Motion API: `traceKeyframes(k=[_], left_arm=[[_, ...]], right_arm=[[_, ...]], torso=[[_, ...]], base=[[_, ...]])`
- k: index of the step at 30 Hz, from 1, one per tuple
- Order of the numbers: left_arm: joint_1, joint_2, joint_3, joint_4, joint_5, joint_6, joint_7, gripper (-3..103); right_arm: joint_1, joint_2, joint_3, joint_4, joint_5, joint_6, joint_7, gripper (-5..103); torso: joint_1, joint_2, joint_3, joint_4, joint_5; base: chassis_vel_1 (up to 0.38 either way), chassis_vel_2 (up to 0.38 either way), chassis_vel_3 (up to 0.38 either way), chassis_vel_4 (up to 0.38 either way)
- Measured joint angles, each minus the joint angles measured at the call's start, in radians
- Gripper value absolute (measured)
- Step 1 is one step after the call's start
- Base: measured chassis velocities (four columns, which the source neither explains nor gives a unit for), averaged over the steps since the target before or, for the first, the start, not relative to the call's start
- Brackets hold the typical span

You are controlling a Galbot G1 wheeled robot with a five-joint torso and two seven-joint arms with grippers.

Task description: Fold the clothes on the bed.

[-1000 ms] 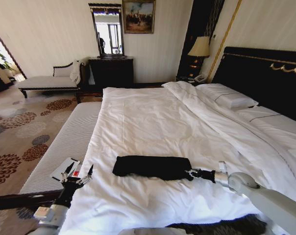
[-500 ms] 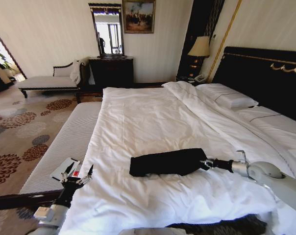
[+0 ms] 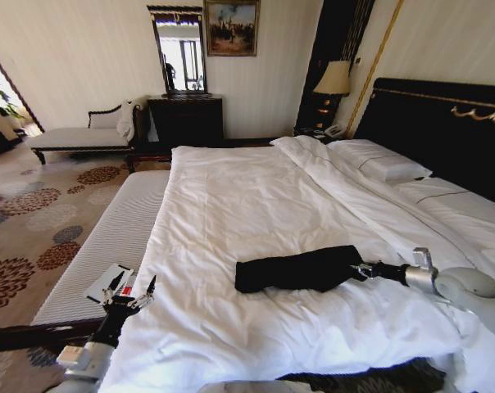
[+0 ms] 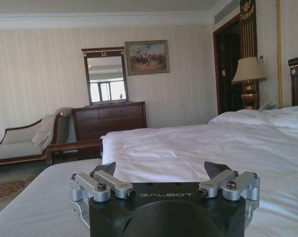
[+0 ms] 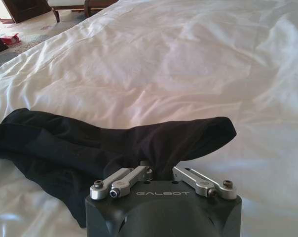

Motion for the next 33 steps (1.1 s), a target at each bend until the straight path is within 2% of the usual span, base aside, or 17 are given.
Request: traceKeyframes(k=[9,12,19,23,26,27,30,33], left_arm=[[0.000,0.000,0.000,0.000,0.000,0.000,0.000,100],[0.000,0.000,0.000,0.000,0.000,0.000,0.000,100],[0.000,0.000,0.000,0.000,0.000,0.000,0.000,100],[0.000,0.000,0.000,0.000,0.000,0.000,0.000,100],[0.000,0.000,0.000,0.000,0.000,0.000,0.000,100],[0.000,0.000,0.000,0.000,0.000,0.000,0.000,100],[0.000,0.000,0.000,0.000,0.000,0.000,0.000,100],[0.000,0.000,0.000,0.000,0.000,0.000,0.000,100]], right_arm=[[0.030,-0.035,0.002,0.142,-0.048,-0.014,0.065,6],[0.072,-0.043,-0.030,0.225,-0.073,-0.030,0.100,6],[0.131,-0.054,-0.091,0.318,-0.072,-0.061,0.174,6],[0.170,-0.059,-0.127,0.370,-0.031,-0.081,0.227,6],[0.227,-0.030,-0.179,0.445,0.040,-0.106,0.301,6],[0.227,-0.030,-0.179,0.445,0.040,-0.106,0.301,6],[0.331,0.026,-0.295,0.495,0.112,-0.123,0.360,6],[0.414,0.066,-0.390,0.501,0.125,-0.133,0.379,6]], torso=[[0.000,0.000,0.000,-0.0001,0.0000],[0.000,0.000,0.000,0.0000,-0.0001],[0.000,0.000,0.000,-0.0001,0.0000],[0.000,0.000,0.000,-0.0003,0.0001],[0.000,0.000,0.000,-0.0002,-0.0002],[0.000,0.000,0.000,-0.0002,-0.0002],[0.000,0.000,0.000,-0.0002,-0.0004],[0.000,0.000,0.000,-0.0001,0.0001]], base=[[0.000,0.000,0.000,0.000],[0.000,0.000,0.000,0.000],[0.000,0.000,0.000,0.000],[0.000,0.000,0.000,0.000],[0.000,0.000,0.000,0.000],[0.000,0.000,0.000,0.000],[0.000,0.000,0.000,0.000],[0.000,0.000,0.000,0.000]])
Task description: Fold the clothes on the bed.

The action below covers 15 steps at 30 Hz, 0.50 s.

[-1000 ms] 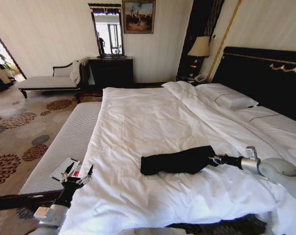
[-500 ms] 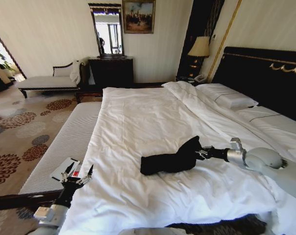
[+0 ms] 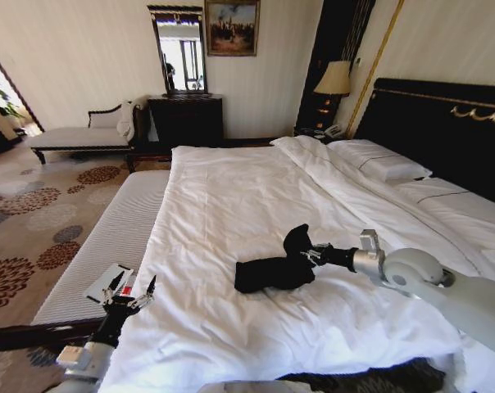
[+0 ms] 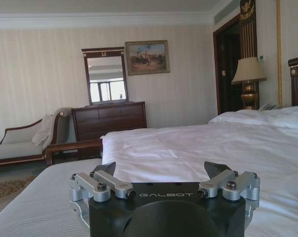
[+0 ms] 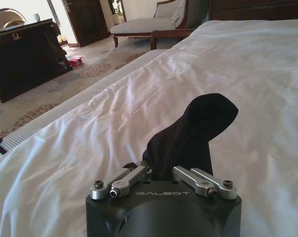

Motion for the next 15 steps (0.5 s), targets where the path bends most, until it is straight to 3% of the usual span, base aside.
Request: traceKeyframes(k=[5,8,15], left_arm=[[0.000,0.000,0.000,0.000,0.000,0.000,0.000,100],[0.000,0.000,0.000,0.000,0.000,0.000,0.000,100],[0.000,0.000,0.000,0.000,0.000,0.000,0.000,100]], right_arm=[[0.122,0.081,-0.150,-0.033,-0.033,-0.004,0.000,6],[0.186,0.122,-0.229,-0.063,-0.129,0.012,-0.037,6],[0.271,0.190,-0.346,-0.128,-0.241,0.028,-0.071,6]], torso=[[0.000,0.000,0.000,0.0000,-0.0002],[0.000,0.000,0.000,-0.0001,-0.0001],[0.000,0.000,0.000,0.0002,-0.0002]], base=[[0.000,0.000,0.000,0.000],[0.000,0.000,0.000,0.000],[0.000,0.000,0.000,0.000]])
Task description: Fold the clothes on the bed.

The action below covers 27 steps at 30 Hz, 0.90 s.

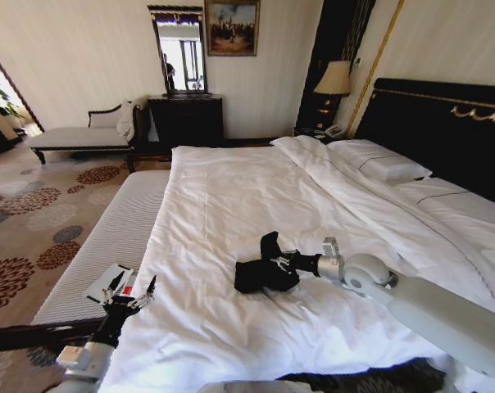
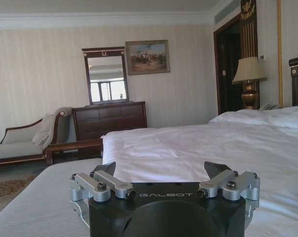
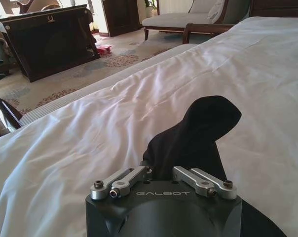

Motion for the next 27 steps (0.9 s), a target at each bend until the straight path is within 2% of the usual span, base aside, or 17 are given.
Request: traceKeyframes(k=[9,11,14,15,16,18,19,22,24,27], left_arm=[[0.000,0.000,0.000,0.000,0.000,0.000,0.000,100],[0.000,0.000,0.000,0.000,0.000,0.000,0.000,100],[0.000,0.000,0.000,0.000,0.000,0.000,0.000,100],[0.000,0.000,0.000,0.000,0.000,0.000,0.000,100],[0.000,0.000,0.000,0.000,0.000,0.000,0.000,100],[0.000,0.000,0.000,0.000,0.000,0.000,0.000,100],[0.000,0.000,0.000,0.000,0.000,0.000,0.000,100],[0.000,0.000,0.000,0.000,0.000,0.000,0.000,100],[0.000,0.000,0.000,0.000,0.000,0.000,0.000,100],[0.000,0.000,0.000,0.000,0.000,0.000,0.000,100]], right_arm=[[0.005,0.025,-0.058,-0.036,-0.072,0.025,-0.008,6],[0.024,0.031,-0.081,-0.031,-0.076,0.026,-0.006,3],[0.048,0.034,-0.106,-0.024,-0.080,0.026,-0.007,7],[0.062,0.036,-0.122,-0.021,-0.080,0.027,-0.007,11],[0.076,0.039,-0.135,-0.021,-0.080,0.028,-0.006,11],[0.111,0.047,-0.169,-0.024,-0.080,0.034,-0.002,21],[0.111,0.047,-0.169,-0.024,-0.080,0.034,-0.002,21],[0.164,0.045,-0.227,-0.021,-0.079,0.036,-0.003,37],[0.185,0.043,-0.247,-0.013,-0.074,0.037,-0.003,37],[0.226,0.039,-0.270,0.022,-0.049,0.037,-0.002,54]], torso=[[0.000,0.000,0.000,-0.0005,0.0001],[0.000,0.000,0.000,-0.0003,0.0001],[0.000,0.000,0.000,-0.0002,0.0000],[0.000,0.000,0.000,-0.0002,0.0000],[0.000,0.000,0.000,-0.0003,0.0001],[0.000,0.000,0.000,-0.0002,0.0001],[0.000,0.000,0.000,-0.0002,0.0001],[0.000,0.000,0.000,-0.0001,0.0001],[0.000,0.000,0.000,-0.0002,0.0000],[0.000,0.000,0.000,0.0000,0.0001]], base=[[0.000,0.000,0.000,0.000],[0.000,0.000,0.000,0.000],[0.000,0.000,0.000,0.000],[0.000,0.000,0.000,0.000],[0.000,0.000,0.000,0.000],[0.000,0.000,0.000,0.000],[0.000,0.000,0.000,0.000],[0.000,0.000,0.000,0.000],[0.000,0.000,0.000,0.000],[0.000,0.000,0.000,0.000]])
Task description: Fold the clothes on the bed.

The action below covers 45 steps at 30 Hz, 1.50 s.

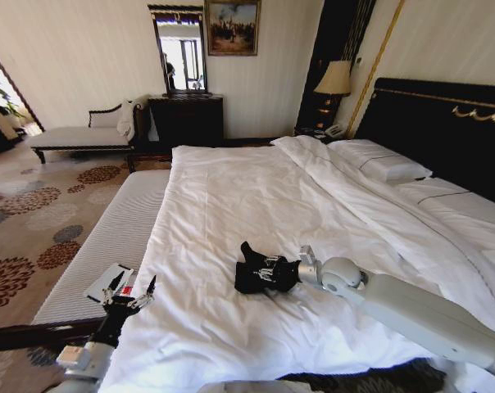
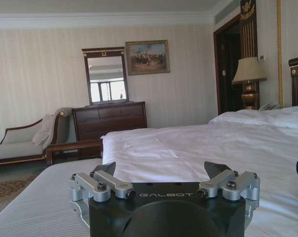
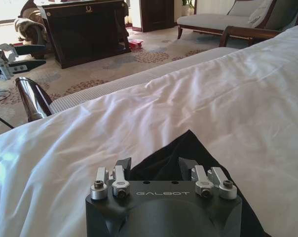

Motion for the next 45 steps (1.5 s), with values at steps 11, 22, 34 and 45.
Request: traceKeyframes(k=[11,22,34,45], left_arm=[[0.000,0.000,0.000,0.000,0.000,0.000,0.000,100],[0.000,0.000,0.000,0.000,0.000,0.000,0.000,100],[0.000,0.000,0.000,0.000,0.000,0.000,0.000,100],[0.000,0.000,0.000,0.000,0.000,0.000,0.000,100]], right_arm=[[-0.169,-0.040,0.218,0.082,0.041,0.020,0.062,91],[-0.698,-0.022,0.847,-0.053,-0.158,0.333,0.248,100],[-1.126,0.284,1.371,-0.065,-0.385,0.500,0.308,100],[-1.231,0.420,1.425,0.000,-0.452,0.608,0.207,100]], torso=[[0.000,0.000,0.000,-0.0001,0.0000],[0.000,0.000,0.000,-0.0001,-0.0001],[0.000,0.000,0.000,-0.0004,0.0003],[0.000,0.000,0.000,-0.0001,-0.0002]], base=[[0.000,0.000,0.000,0.000],[0.000,0.000,0.000,0.000],[0.000,0.000,0.000,0.000],[0.000,0.000,0.000,0.000]])
